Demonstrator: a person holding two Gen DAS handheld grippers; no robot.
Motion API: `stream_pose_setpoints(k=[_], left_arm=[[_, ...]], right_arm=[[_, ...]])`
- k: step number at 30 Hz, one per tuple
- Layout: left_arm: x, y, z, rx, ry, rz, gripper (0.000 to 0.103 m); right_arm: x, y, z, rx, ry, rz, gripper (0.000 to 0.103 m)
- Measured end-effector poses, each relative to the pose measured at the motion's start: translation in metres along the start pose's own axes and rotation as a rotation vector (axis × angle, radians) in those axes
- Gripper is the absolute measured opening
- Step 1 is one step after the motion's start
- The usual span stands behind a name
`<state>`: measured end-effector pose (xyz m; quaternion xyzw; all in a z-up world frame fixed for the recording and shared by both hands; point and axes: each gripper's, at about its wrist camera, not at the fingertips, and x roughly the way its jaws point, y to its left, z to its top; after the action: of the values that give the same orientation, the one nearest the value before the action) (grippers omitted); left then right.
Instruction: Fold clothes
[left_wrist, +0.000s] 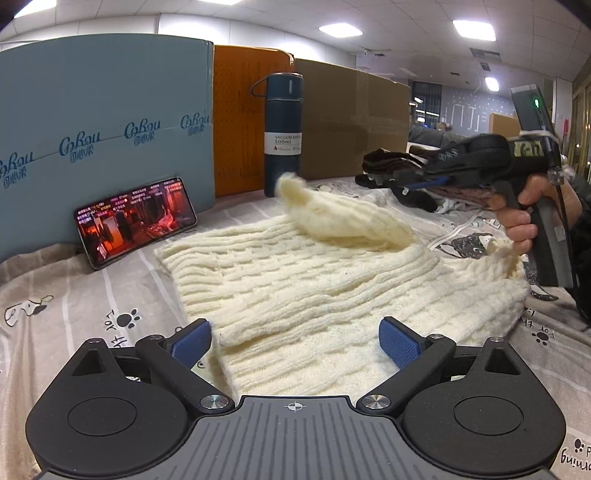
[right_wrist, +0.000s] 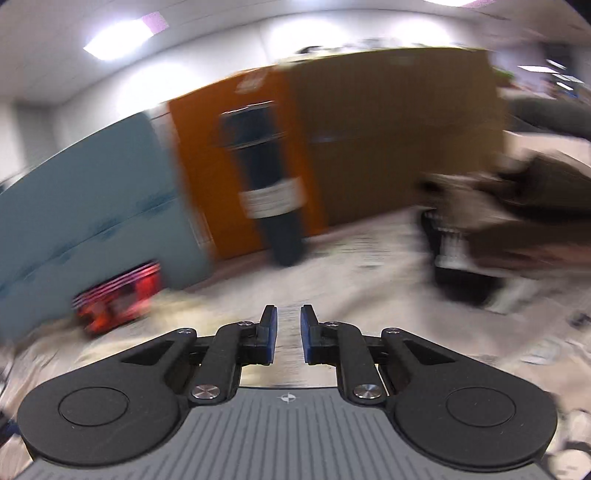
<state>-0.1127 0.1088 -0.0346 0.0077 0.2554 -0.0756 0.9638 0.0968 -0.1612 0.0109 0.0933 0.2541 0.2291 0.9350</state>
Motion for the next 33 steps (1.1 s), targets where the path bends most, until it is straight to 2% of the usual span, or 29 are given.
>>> stream_pose_setpoints(k=[3, 5, 6, 7, 8, 11, 13, 14, 17, 19, 20, 21, 22, 23, 24, 26, 27, 31, 33], left_arm=[[0.000, 0.000, 0.000, 0.001, 0.003, 0.001, 0.099], [0.001, 0.001, 0.000, 0.000, 0.009, 0.000, 0.099], [0.002, 0.001, 0.000, -0.001, 0.011, -0.001, 0.099], [0.002, 0.001, 0.000, -0.001, 0.013, -0.001, 0.099], [0.002, 0.000, 0.000, 0.002, 0.013, 0.002, 0.099], [0.002, -0.001, 0.000, 0.008, 0.012, 0.006, 0.099], [0.002, -0.001, -0.001, 0.008, 0.011, 0.006, 0.099], [0.002, -0.001, -0.001, 0.008, 0.011, 0.006, 0.099], [0.001, -0.001, -0.001, 0.012, 0.008, 0.007, 0.099], [0.001, -0.002, -0.001, 0.014, 0.007, 0.007, 0.099], [0.001, -0.002, -0.001, 0.015, 0.007, 0.008, 0.099], [0.001, -0.002, -0.001, 0.015, 0.008, 0.007, 0.099], [0.001, -0.002, -0.001, 0.013, 0.010, 0.006, 0.099], [0.002, -0.001, -0.001, 0.011, 0.011, 0.005, 0.099], [0.002, -0.001, -0.001, 0.009, 0.013, 0.004, 0.099], [0.002, 0.000, -0.001, 0.006, 0.016, 0.000, 0.099], [0.002, 0.000, -0.001, 0.006, 0.016, 0.000, 0.099], [0.003, 0.000, -0.001, 0.002, 0.021, -0.002, 0.099], [0.004, 0.001, -0.001, 0.001, 0.026, -0.003, 0.100]], right_arm=[[0.000, -0.040, -0.004, 0.091, 0.035, -0.073, 0.013], [-0.003, -0.052, -0.007, 0.114, 0.063, -0.017, 0.016], [-0.004, -0.051, -0.008, 0.099, 0.069, 0.014, 0.027], [-0.008, -0.042, -0.009, 0.061, 0.055, 0.048, 0.046], [-0.011, -0.033, -0.010, 0.024, 0.041, 0.082, 0.052], [-0.015, 0.013, -0.016, -0.183, 0.011, 0.192, 0.062], [-0.014, 0.051, -0.025, -0.356, 0.023, 0.277, 0.080], [-0.013, 0.069, -0.033, -0.450, 0.035, 0.320, 0.084], [-0.008, 0.116, -0.056, -0.709, 0.033, 0.385, 0.086], [0.003, 0.136, -0.063, -0.763, 0.061, 0.387, 0.086], [0.011, 0.142, -0.063, -0.760, 0.082, 0.388, 0.086], [0.019, 0.144, -0.060, -0.732, 0.108, 0.389, 0.081], [0.027, 0.141, -0.057, -0.694, 0.129, 0.380, 0.057], [0.036, 0.134, -0.052, -0.654, 0.147, 0.363, 0.038], [0.044, 0.127, -0.048, -0.613, 0.161, 0.339, 0.013], [0.056, 0.109, -0.038, -0.515, 0.145, 0.316, 0.011], [0.052, 0.099, -0.032, -0.470, 0.118, 0.295, 0.008], [0.031, 0.049, -0.010, -0.268, -0.001, 0.189, 0.007], [0.024, 0.019, -0.005, -0.146, -0.020, 0.116, 0.008]])
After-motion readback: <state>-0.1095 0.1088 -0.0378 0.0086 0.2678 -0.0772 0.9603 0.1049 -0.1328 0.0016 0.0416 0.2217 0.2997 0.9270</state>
